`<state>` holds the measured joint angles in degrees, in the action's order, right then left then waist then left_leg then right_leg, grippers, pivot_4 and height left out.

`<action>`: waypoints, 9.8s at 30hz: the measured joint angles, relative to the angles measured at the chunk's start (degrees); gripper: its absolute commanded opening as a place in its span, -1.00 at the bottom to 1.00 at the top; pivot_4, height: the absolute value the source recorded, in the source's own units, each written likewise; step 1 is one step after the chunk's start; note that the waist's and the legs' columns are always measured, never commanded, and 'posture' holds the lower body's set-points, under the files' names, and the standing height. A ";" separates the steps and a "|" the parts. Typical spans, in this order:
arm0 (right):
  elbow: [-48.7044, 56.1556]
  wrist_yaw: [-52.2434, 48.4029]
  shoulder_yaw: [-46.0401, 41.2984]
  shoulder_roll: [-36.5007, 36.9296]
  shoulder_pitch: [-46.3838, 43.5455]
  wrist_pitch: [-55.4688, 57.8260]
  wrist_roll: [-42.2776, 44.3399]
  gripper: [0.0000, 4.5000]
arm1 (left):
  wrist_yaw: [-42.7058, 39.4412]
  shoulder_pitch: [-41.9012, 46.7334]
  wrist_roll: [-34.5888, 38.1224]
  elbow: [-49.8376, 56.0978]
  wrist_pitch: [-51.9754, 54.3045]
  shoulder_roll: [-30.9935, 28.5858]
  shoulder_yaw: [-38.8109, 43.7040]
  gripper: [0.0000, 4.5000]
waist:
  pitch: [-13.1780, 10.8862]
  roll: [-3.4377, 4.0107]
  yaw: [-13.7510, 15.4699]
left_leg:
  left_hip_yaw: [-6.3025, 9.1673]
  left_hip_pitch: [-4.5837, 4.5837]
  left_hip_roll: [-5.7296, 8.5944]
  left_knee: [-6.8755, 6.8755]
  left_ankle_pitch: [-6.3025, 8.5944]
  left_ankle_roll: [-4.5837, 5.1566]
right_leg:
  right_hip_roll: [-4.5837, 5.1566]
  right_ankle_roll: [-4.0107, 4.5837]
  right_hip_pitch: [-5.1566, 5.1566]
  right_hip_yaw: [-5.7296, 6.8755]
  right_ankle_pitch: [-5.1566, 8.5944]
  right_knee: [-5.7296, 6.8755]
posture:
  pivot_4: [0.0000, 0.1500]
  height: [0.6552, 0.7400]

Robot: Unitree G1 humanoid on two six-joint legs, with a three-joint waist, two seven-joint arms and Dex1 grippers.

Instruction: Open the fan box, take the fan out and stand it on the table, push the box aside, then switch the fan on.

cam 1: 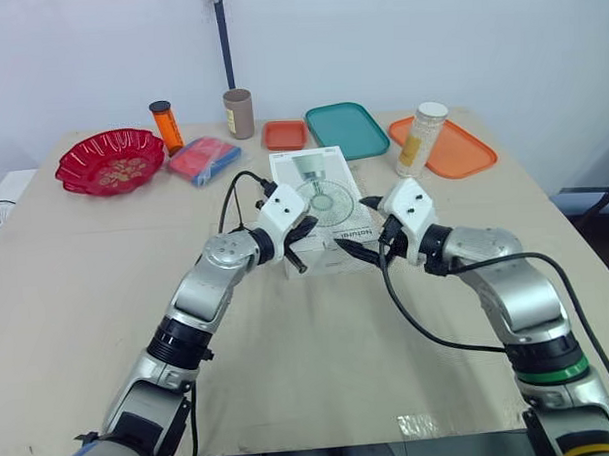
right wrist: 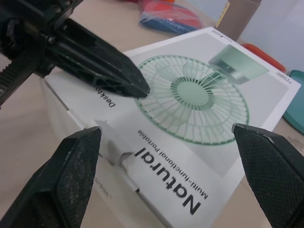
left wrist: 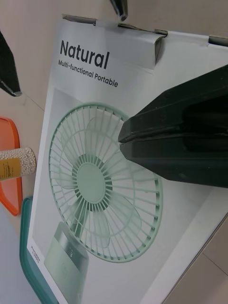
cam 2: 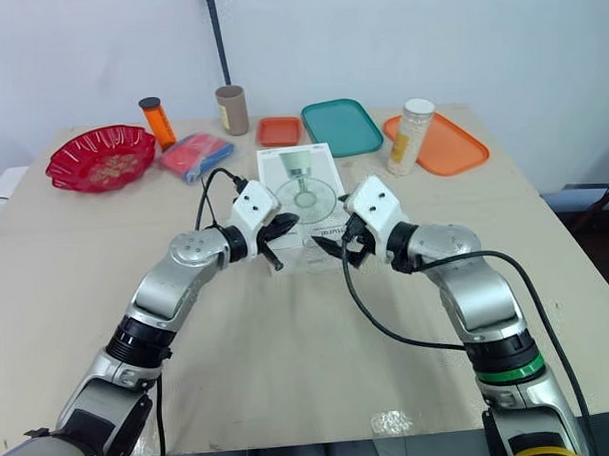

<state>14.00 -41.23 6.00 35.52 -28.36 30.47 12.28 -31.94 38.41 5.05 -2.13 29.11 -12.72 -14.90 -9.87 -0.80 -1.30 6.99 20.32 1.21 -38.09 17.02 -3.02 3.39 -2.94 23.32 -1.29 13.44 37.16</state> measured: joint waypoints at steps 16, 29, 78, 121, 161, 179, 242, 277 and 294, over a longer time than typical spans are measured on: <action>-1.95 0.33 0.94 -0.66 -0.54 -0.04 -1.58 1.00 | -0.56 -0.23 0.00 0.41 0.11 -0.03 0.00 -0.96 | 0.00 0.00 0.00 | -0.01 0.00 0.00 0.00 0.00 -0.01 | 0.00 0.00 0.01 0.00 0.00 -0.01 | 1.00 1.00; -5.03 1.26 2.43 -2.42 -2.87 -1.95 -4.62 1.00 | -0.61 -0.57 -0.02 0.64 0.08 0.09 0.03 -0.96 | 0.00 0.00 -0.02 | -0.01 0.00 0.00 0.00 -0.01 -0.02 | 0.00 0.00 0.01 -0.01 0.00 -0.01 | 1.00 1.00; 2.72 -12.73 -5.81 7.37 12.91 -2.33 6.07 1.00 | -0.97 -1.27 0.10 3.15 2.63 -0.87 0.03 -0.96 | 0.01 0.02 -0.02 | -0.05 -0.04 -0.02 0.00 0.01 0.01 | -0.03 -0.02 -0.03 -0.04 0.00 -0.02 | 1.00 1.00; -6.96 -14.99 -4.51 5.92 7.05 8.73 15.67 1.00 | 0.11 -1.99 0.46 4.88 3.97 -1.34 0.24 -0.96 | 0.01 0.01 -0.01 | -0.06 -0.01 -0.01 -0.02 0.01 0.01 | 0.00 -0.03 -0.04 -0.04 -0.01 -0.03 | 1.00 1.00; -6.49 -8.02 -5.34 -0.47 -2.95 14.43 22.66 1.00 | 1.41 -10.45 9.76 25.06 14.90 -10.79 11.58 -0.96 | -0.05 -0.07 -0.01 | -0.04 0.09 -0.03 -0.03 0.01 0.02 | -0.02 -0.02 0.07 -0.02 -0.02 -0.03 | 1.00 1.00; -9.12 -5.83 -3.39 -3.97 -4.96 12.60 17.37 1.00 | 0.23 -1.84 7.99 12.88 12.13 -5.84 0.14 -0.96 | -0.05 -0.07 -0.02 | -0.05 0.09 -0.01 -0.04 0.02 0.03 | -0.03 -0.02 0.09 -0.02 -0.04 -0.03 | 1.00 1.00; 22.64 22.34 4.36 0.12 12.97 29.05 0.40 -0.98 | -1.90 0.13 4.81 6.09 8.15 -4.33 -0.70 -1.00 | -0.03 -0.05 0.01 | 0.02 0.12 0.01 -0.06 0.02 0.04 | -0.02 -0.03 0.07 0.00 -0.04 -0.04 | 1.00 1.00; -9.14 15.00 3.91 -4.52 1.43 3.34 -8.65 -0.98 | -1.01 -1.41 3.96 7.77 8.58 -4.16 0.24 -1.00 | -0.02 -0.04 -0.11 | -0.05 0.09 -0.03 -0.03 0.01 0.01 | -0.04 -0.01 0.10 -0.04 -0.05 -0.03 | 1.00 1.00; 2.55 8.20 -7.20 2.91 1.73 7.35 -2.71 -0.98 | -1.10 -1.27 3.95 7.51 8.72 -4.12 0.23 -1.00 | -0.01 0.00 -0.38 | -0.11 0.02 -0.04 -0.02 0.02 0.03 | -0.06 -0.01 0.05 -0.09 -0.06 -0.01 | 1.00 1.00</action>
<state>16.55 -33.03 -1.21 38.43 -26.62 37.82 9.57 -33.04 37.14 8.99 5.38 37.83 -16.84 -14.67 -9.88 -0.81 -1.68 6.88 20.33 1.17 -38.11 17.03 -2.99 3.33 -2.94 23.37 -1.38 13.38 37.15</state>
